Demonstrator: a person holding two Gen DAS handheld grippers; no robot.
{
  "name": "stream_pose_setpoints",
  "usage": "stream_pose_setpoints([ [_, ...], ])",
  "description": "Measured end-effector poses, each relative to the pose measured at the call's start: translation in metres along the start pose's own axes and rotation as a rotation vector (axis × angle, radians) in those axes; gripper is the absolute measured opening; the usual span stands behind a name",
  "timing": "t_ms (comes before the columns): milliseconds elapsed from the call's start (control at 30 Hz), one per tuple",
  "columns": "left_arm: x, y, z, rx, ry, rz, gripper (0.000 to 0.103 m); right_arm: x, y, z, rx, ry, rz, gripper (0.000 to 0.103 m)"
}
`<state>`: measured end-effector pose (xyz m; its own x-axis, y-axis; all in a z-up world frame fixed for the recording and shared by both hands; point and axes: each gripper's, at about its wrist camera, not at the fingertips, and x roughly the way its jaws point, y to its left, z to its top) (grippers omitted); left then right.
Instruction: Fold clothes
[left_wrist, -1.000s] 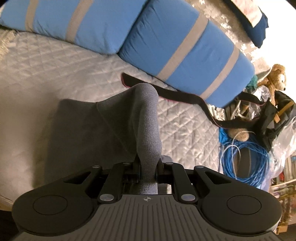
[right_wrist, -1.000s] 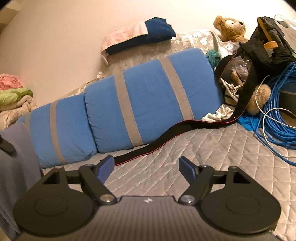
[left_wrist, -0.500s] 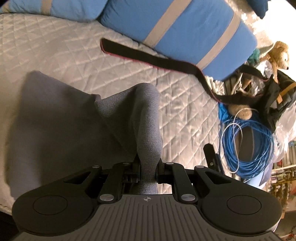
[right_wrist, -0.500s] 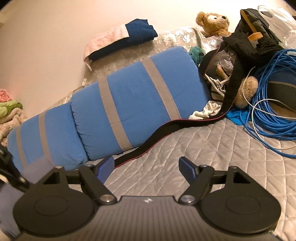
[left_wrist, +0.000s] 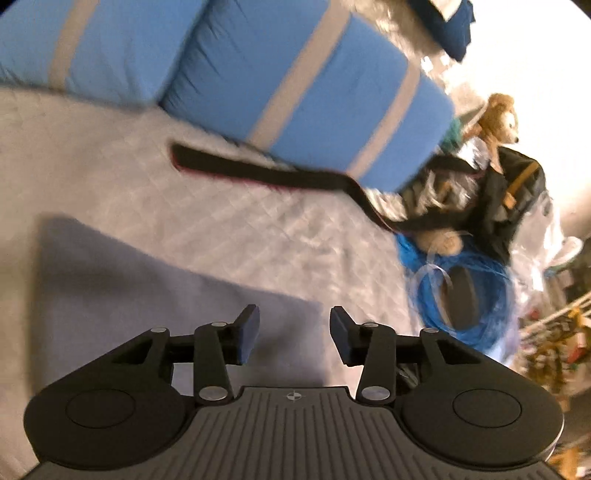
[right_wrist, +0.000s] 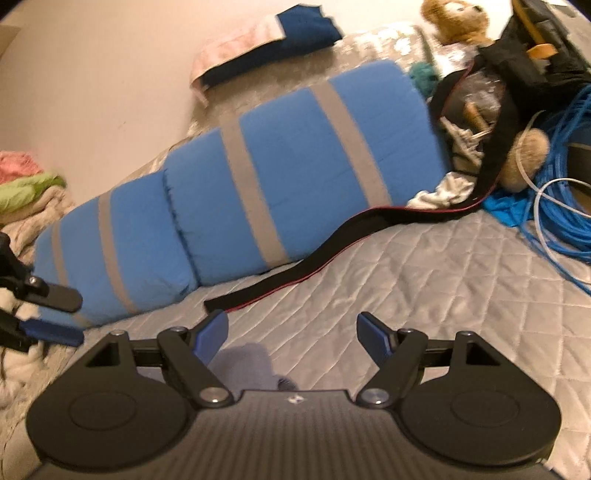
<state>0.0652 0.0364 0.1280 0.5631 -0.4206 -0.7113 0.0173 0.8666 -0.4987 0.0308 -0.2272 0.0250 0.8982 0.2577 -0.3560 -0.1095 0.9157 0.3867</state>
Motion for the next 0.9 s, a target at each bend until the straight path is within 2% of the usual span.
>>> stream_pose_setpoints([
  [233,0.0,0.064,-0.018,0.048,-0.112,0.186,0.041,0.015,0.012,-0.008,-0.039,0.091,0.027,0.083],
  [333,0.006,0.093,-0.021,0.031,-0.146,0.188,0.041,0.024,0.016,-0.01,-0.042,0.118,0.032,0.08],
  [400,0.01,0.112,-0.023,0.021,-0.166,0.183,0.041,0.032,0.018,-0.01,-0.038,0.14,0.032,0.073],
  [533,0.024,0.125,-0.024,0.071,-0.165,0.248,0.041,0.051,0.021,-0.012,-0.035,0.203,0.018,0.07],
  [700,0.042,0.14,-0.024,0.122,-0.165,0.328,0.041,0.066,0.028,-0.017,-0.106,0.23,-0.072,0.069],
  [900,0.053,0.145,-0.022,0.168,-0.167,0.32,0.042,0.078,0.032,-0.016,-0.16,0.221,-0.127,0.068],
])
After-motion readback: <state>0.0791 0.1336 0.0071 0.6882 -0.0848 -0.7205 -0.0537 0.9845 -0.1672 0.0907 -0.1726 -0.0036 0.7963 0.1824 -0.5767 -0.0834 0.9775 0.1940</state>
